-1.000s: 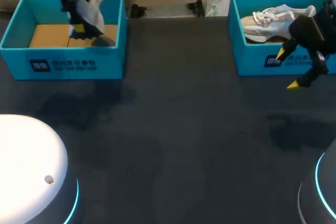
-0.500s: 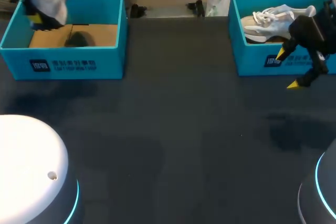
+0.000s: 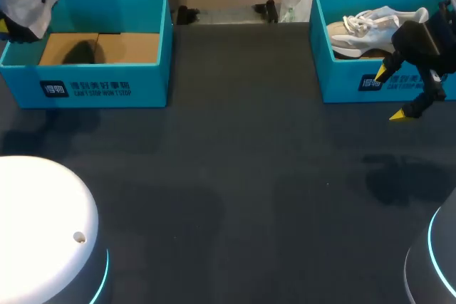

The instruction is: Take the shoe out of the shoebox, open the shoe tongue, remove and reinsert the insole, then place the shoe into the shoebox

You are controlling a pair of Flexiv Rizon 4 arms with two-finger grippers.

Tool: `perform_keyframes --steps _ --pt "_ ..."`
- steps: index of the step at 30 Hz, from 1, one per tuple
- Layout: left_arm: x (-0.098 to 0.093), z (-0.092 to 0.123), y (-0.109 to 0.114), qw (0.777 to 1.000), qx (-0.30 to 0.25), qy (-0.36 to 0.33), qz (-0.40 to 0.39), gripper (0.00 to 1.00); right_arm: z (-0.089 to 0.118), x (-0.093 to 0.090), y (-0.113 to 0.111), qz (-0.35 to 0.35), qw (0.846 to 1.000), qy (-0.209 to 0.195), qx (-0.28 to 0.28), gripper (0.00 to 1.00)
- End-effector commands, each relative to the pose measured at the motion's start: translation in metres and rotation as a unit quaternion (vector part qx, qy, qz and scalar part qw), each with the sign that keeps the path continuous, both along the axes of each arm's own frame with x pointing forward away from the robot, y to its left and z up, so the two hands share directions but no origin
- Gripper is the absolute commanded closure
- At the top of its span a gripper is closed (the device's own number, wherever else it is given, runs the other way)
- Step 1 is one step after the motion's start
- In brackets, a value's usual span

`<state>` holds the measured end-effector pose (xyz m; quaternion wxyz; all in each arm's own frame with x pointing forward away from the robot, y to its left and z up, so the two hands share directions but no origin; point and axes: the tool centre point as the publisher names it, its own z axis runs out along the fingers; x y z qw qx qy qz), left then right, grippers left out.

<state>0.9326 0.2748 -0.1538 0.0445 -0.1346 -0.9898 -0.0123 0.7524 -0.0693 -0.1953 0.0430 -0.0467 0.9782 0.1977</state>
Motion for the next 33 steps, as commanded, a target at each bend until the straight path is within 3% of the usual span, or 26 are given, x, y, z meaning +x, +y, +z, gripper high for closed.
perform_keyframes --steps 1,21,33 --pt "0.013 0.003 0.012 1.000 -0.004 0.018 0.022 1.00 -0.001 0.001 0.000 0.000 1.000 0.000 -0.001 0.00" --pt "0.013 0.003 0.012 1.000 -0.004 0.018 0.022 1.00 -0.001 0.001 0.000 0.000 1.000 0.000 -0.001 0.00" --pt "0.053 -0.040 0.028 1.000 -0.024 0.007 0.007 1.00 -0.001 0.001 0.000 0.000 1.000 0.000 -0.001 0.00"
